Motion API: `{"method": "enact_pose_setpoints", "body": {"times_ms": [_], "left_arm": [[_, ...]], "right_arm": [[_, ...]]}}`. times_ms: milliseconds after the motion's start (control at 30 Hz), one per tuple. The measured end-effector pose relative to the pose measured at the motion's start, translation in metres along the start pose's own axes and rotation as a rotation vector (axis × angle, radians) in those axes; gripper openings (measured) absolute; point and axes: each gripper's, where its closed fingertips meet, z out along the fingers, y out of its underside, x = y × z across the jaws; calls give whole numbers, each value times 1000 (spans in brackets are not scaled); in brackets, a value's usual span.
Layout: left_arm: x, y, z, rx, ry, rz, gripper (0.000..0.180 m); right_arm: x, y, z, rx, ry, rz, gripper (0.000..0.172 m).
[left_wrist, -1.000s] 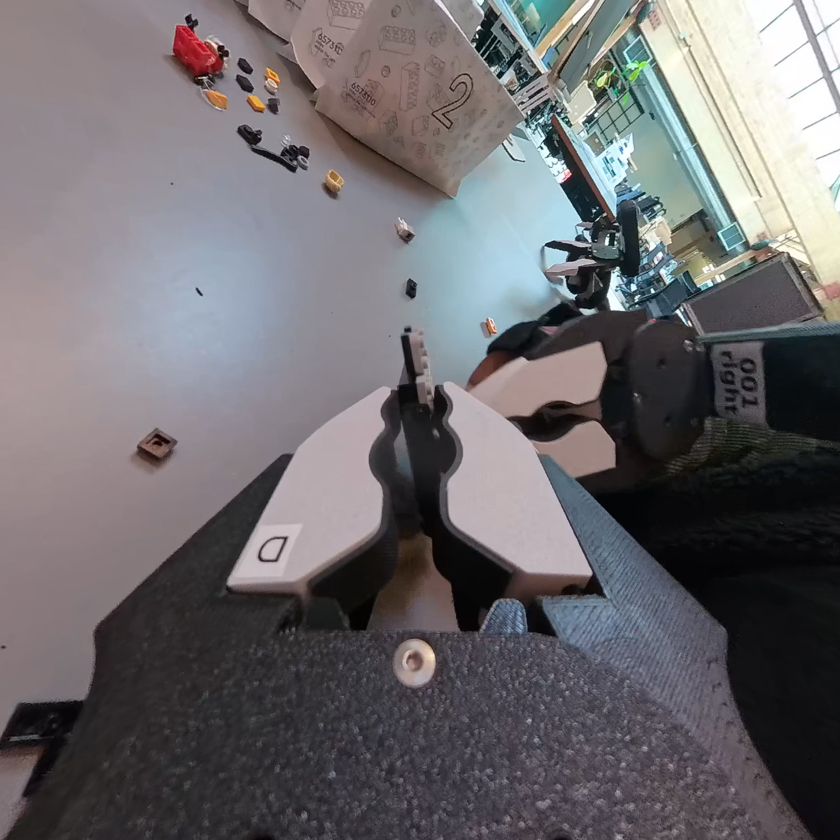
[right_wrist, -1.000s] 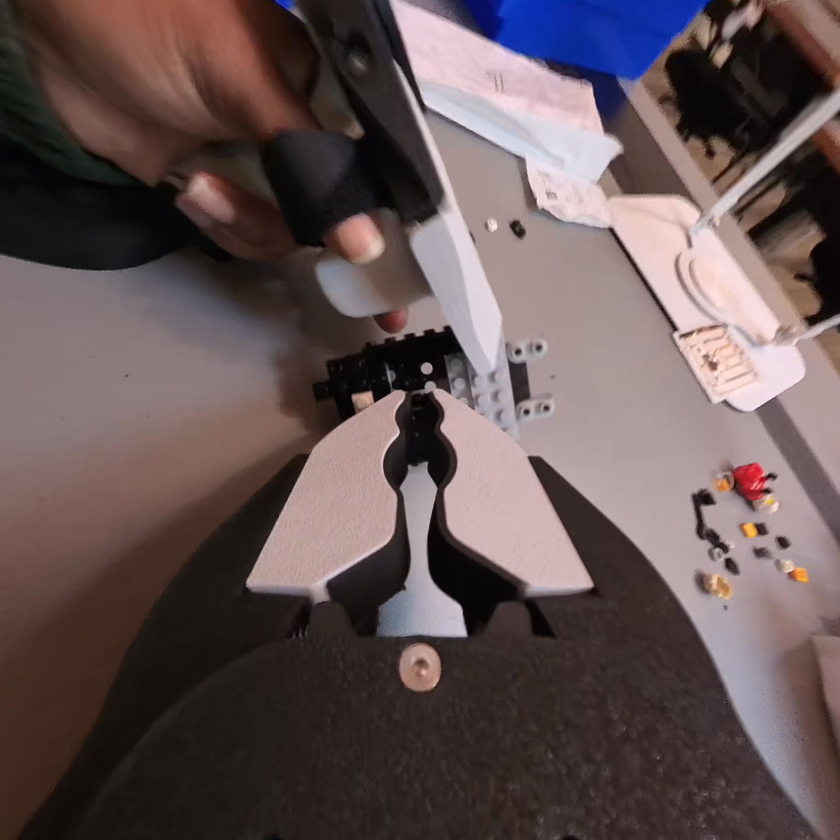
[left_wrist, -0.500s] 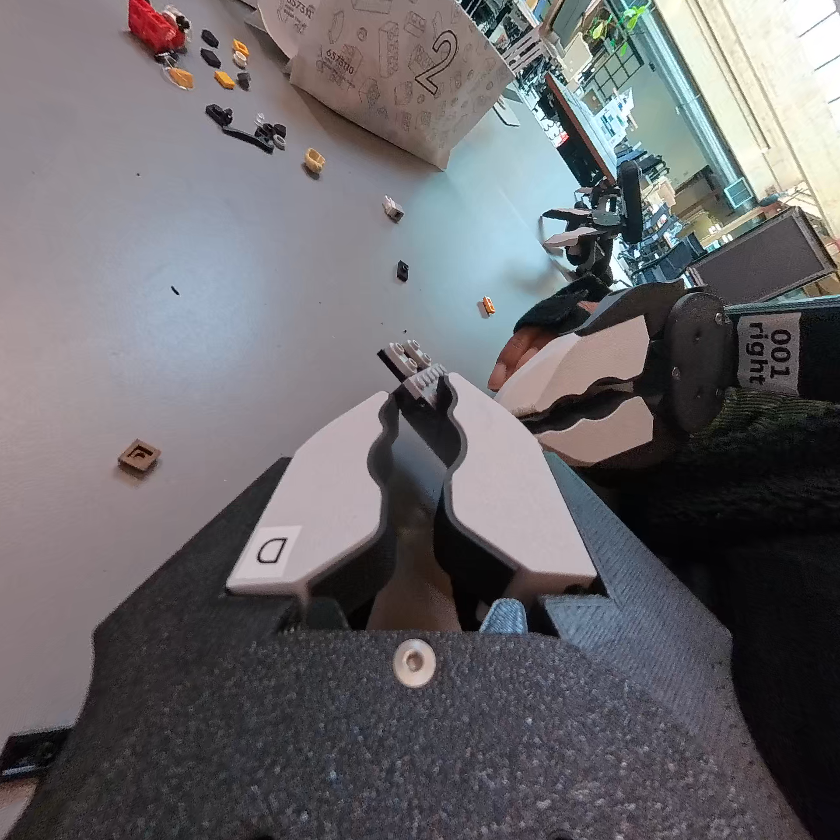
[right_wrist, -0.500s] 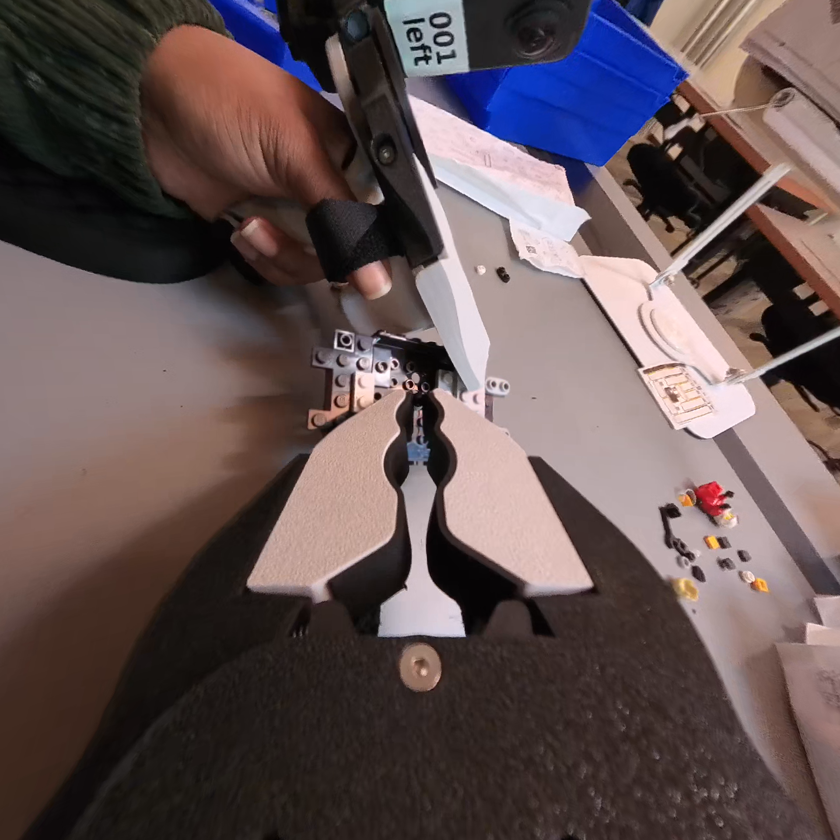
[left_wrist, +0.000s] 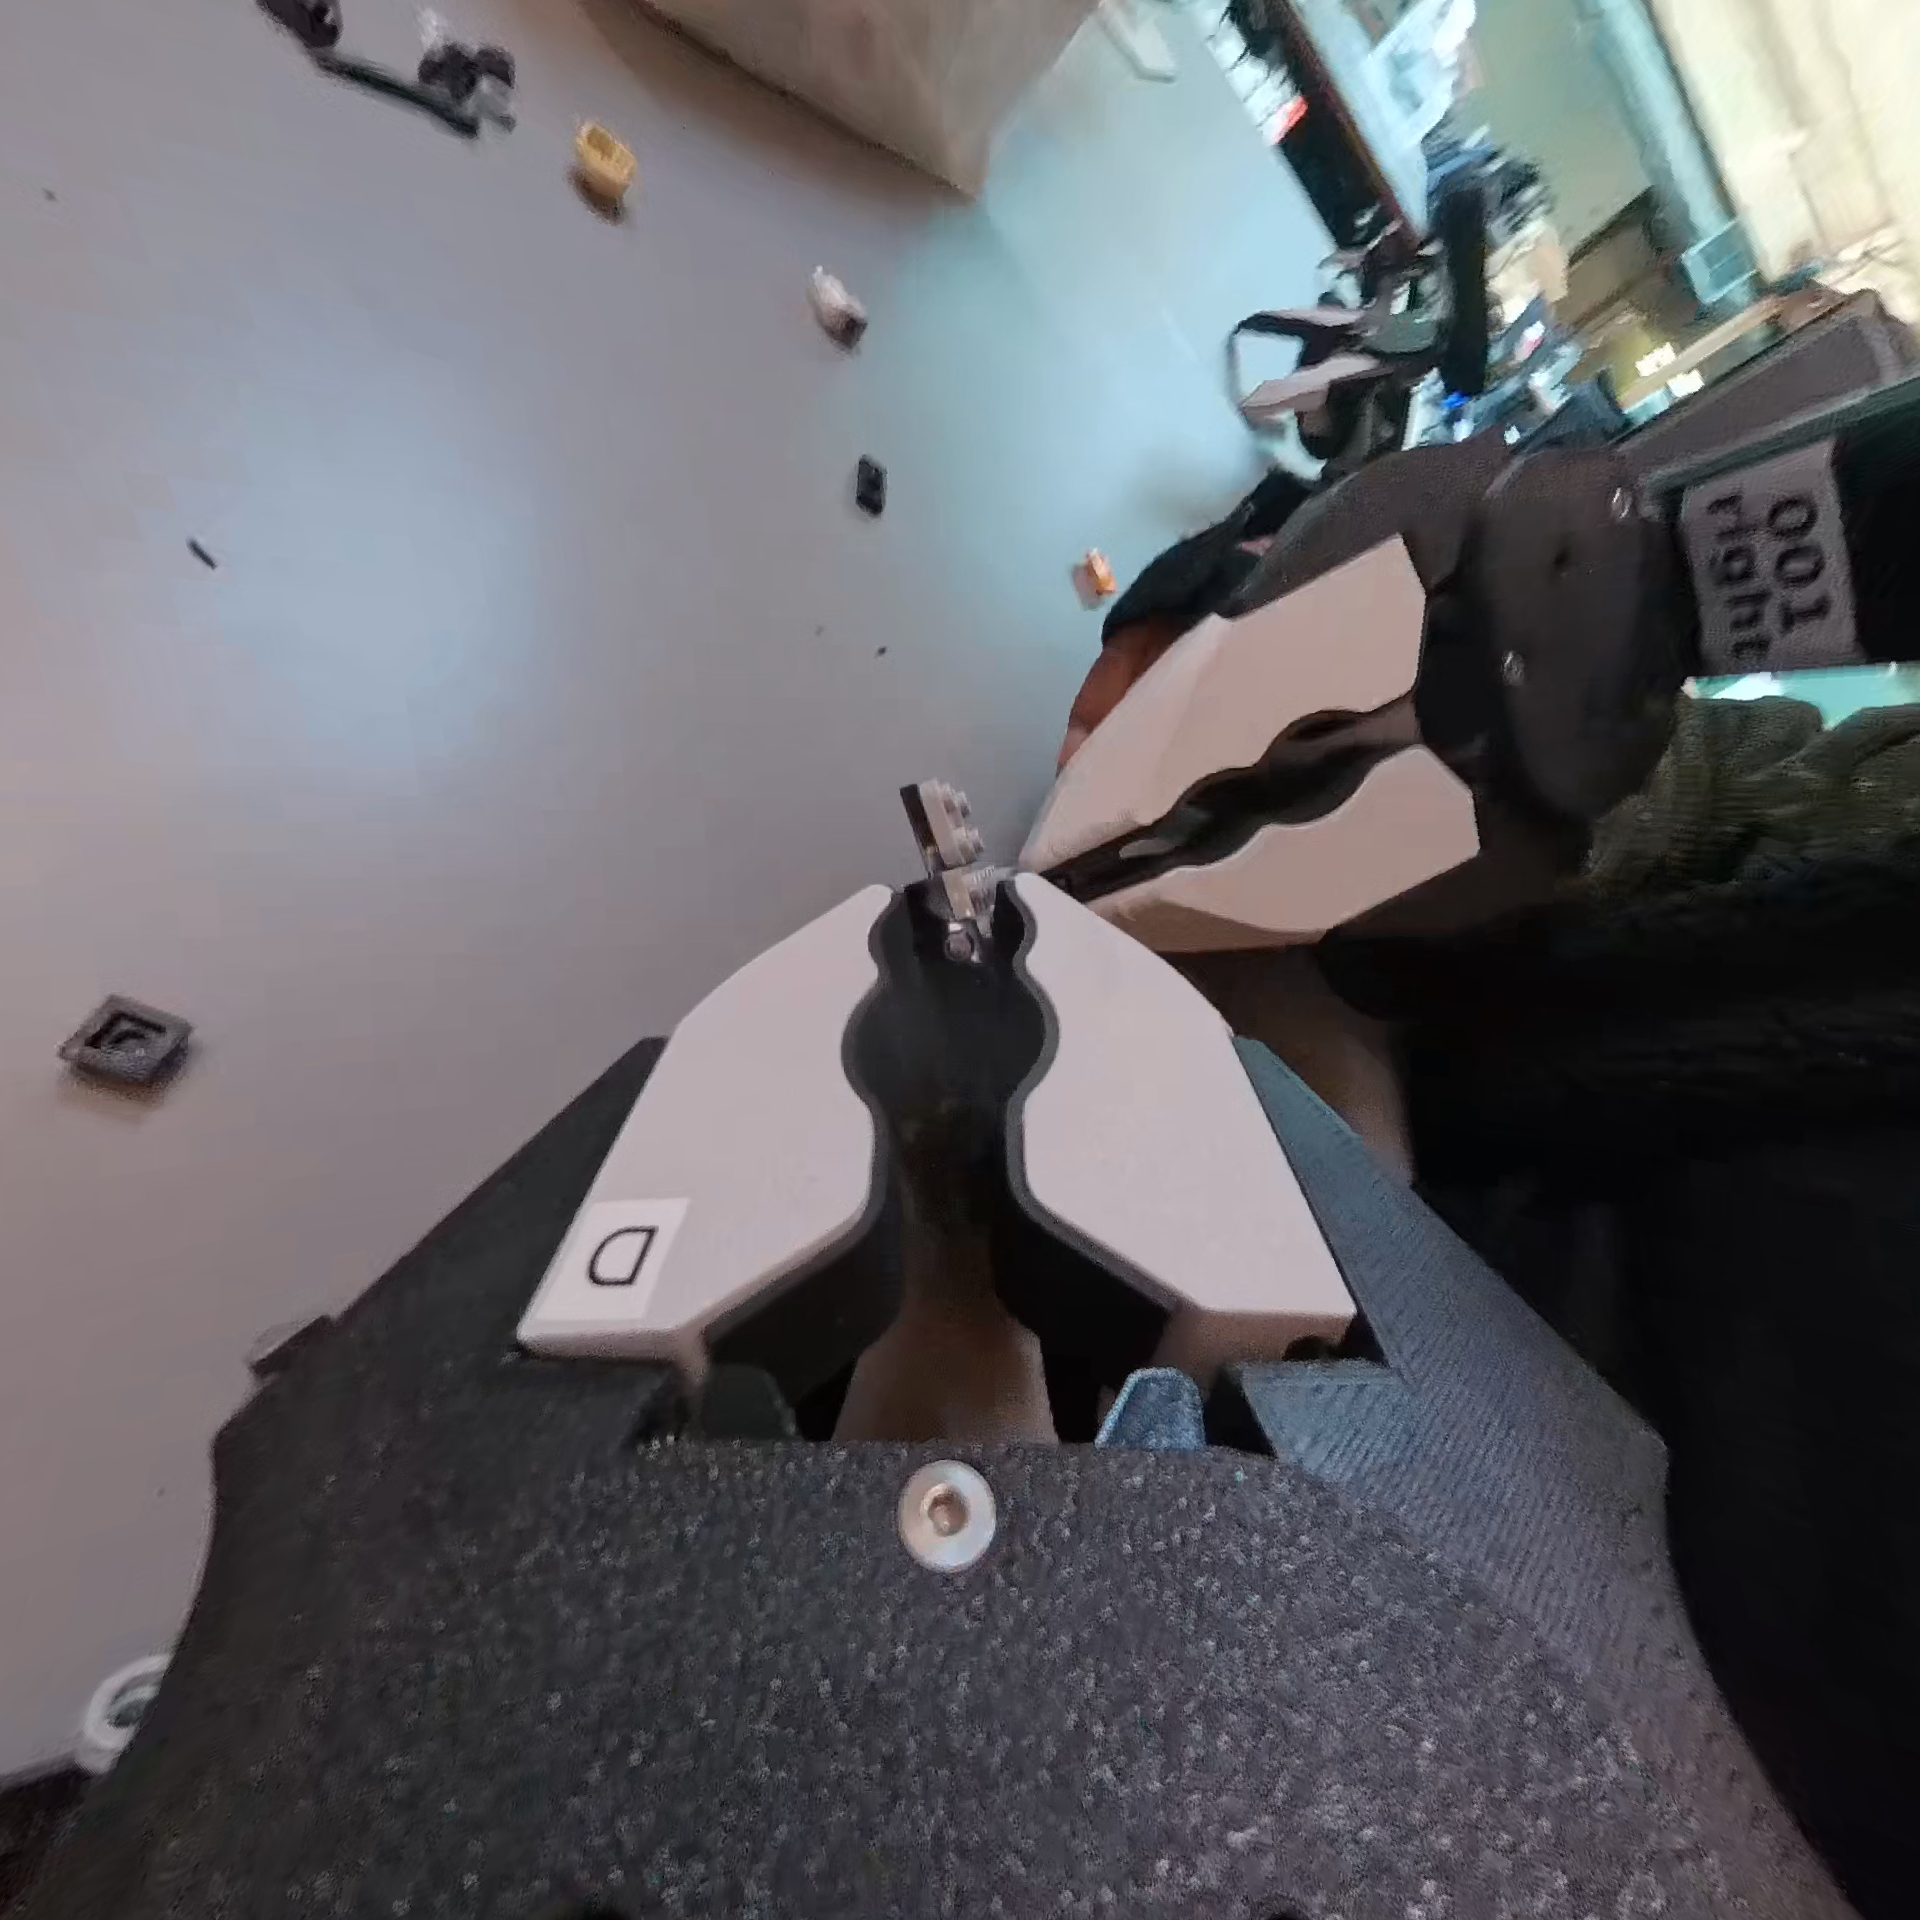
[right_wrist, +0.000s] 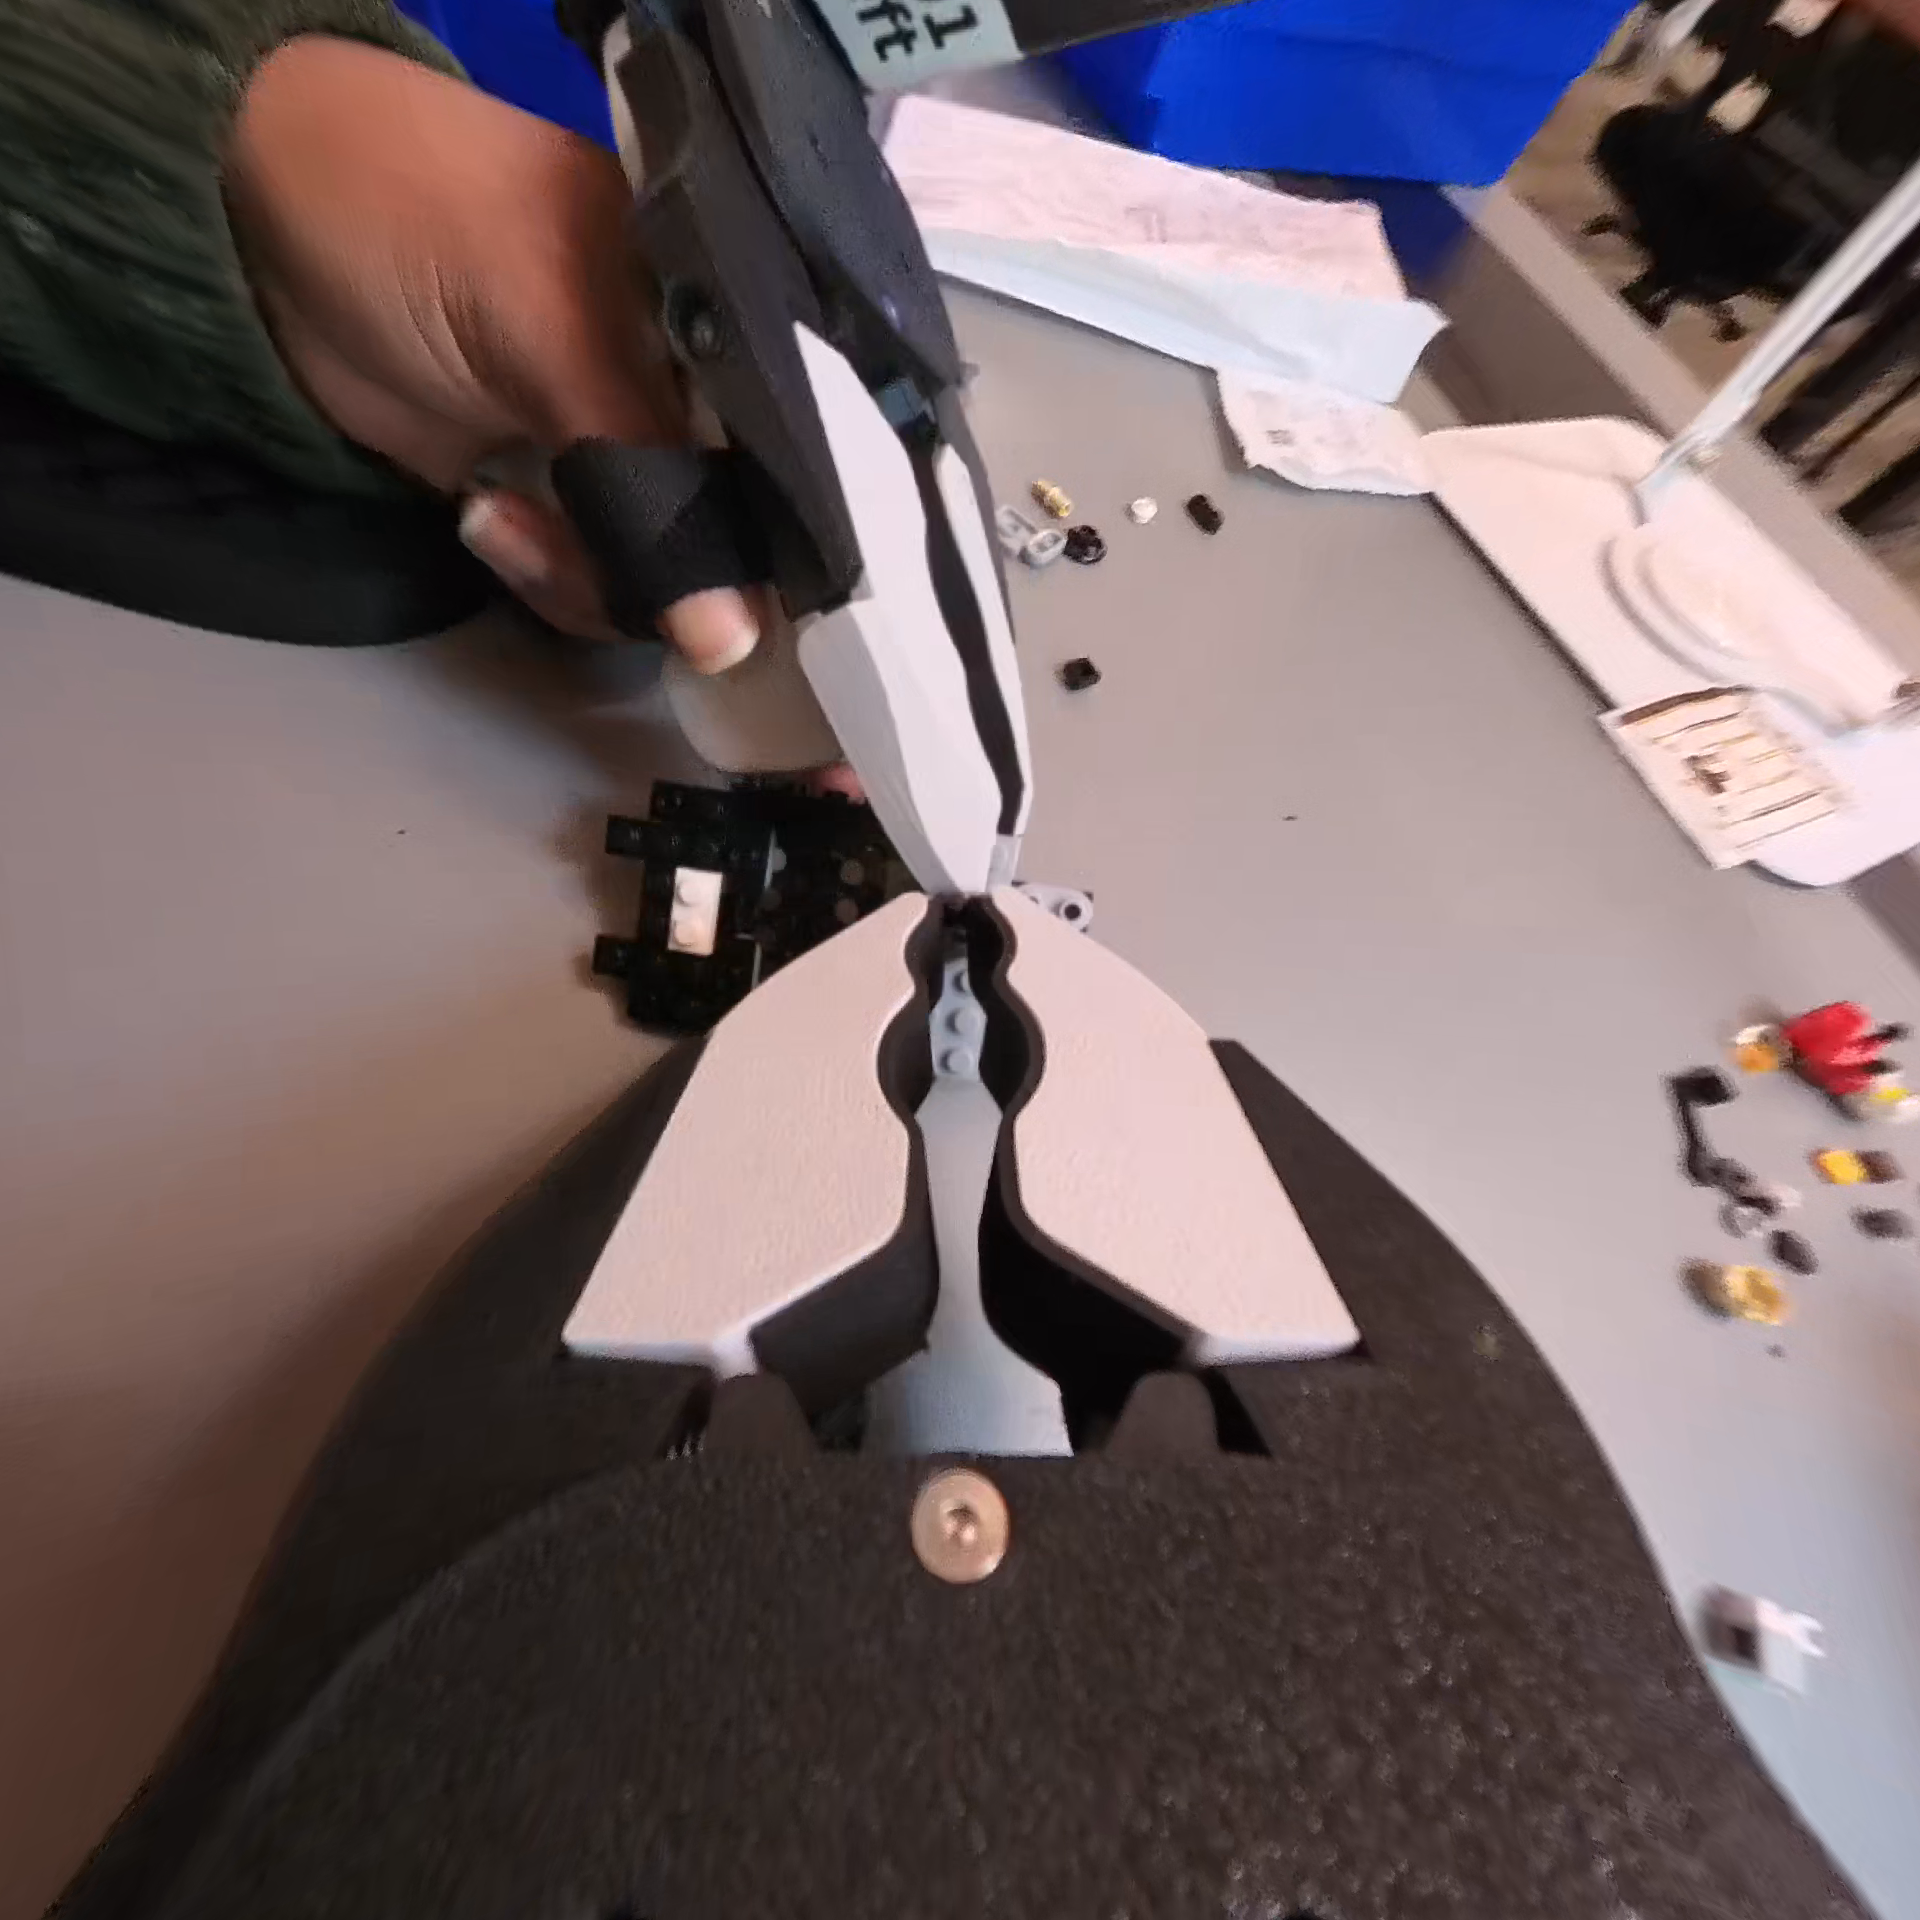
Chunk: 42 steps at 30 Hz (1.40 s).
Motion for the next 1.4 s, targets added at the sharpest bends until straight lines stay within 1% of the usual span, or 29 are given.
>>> {"method": "enact_pose_setpoints", "body": {"times_ms": [33, 167, 300, 333, 400, 433, 500, 533, 567, 700, 767, 833, 933, 967, 1000, 1033, 1100, 1133, 1200, 1267, 1300, 1400], "left_arm": [[-1, 0, 0, -7, -4, 10, 16], [1, -3, -3, -1, -9, 30, 15], [-5, -4, -4, 8, -13, -6, 16], [-6, -6, -5, 13, -9, -6, 20], [-5, -15, -10, 57, -10, 27, 34], [-7, -20, -15, 82, -32, 60, 38], [-8, -30, -26, 119, -76, 157, 38], [-1, -32, -30, 129, -55, 202, 34], [10, -31, -31, 128, 2, 227, 26], [46, -21, -22, 90, 232, 177, 25], [53, -22, -19, 97, 276, 158, 19], [51, -22, -16, 89, 260, 163, 10], [44, -20, -16, 68, 187, 199, 7], [41, -21, -18, 71, 173, 181, 6], [35, -22, -19, 65, 151, 145, 6], [22, -21, -20, 50, 91, 135, 5], [13, -19, -25, 43, 75, 95, 5], [9, -21, -27, 52, 54, 99, 5], [-2, -24, -35, 51, -18, 139, 5], [-24, -14, -42, -50, -134, 186, 5], [-31, -9, -46, -77, -164, 189, 5], [-34, -5, -51, -94, -149, 165, 5]], "right_arm": [[0, 2, 0, 6, -13, 19, 5], [2, -3, -4, 36, -14, 2, 5], [9, -9, -14, 91, -30, 39, 5], [9, -12, -16, 114, -44, 61, 5], [10, -16, -19, 154, -67, 107, 5], [11, -18, -19, 167, -73, 125, 5], [12, -21, -21, 197, -85, 159, 5], [13, -23, -23, 220, -94, 184, 5], [14, -26, -24, 243, -104, 213, 5], [15, -41, -30, 348, -143, 304, 5], [14, -43, -30, 357, -145, 310, 5], [12, -46, -29, 365, -144, 303, 5], [11, -46, -26, 342, -115, 276, 5], [12, -45, -26, 333, -93, 257, 5], [10, -49, -29, 350, -86, 225, 5], [9, -55, -33, 380, -67, 199, 5], [9, -58, -36, 363, 19, 77, 5], [8, -58, -37, 363, 34, 46, 5], [8, -52, -35, 350, -11, 90, 5], [3, -47, -32, 335, -91, 119, 5], [0, -44, -30, 322, -117, 115, 5], [-9, -39, -23, 290, -160, 96, 5]]}}
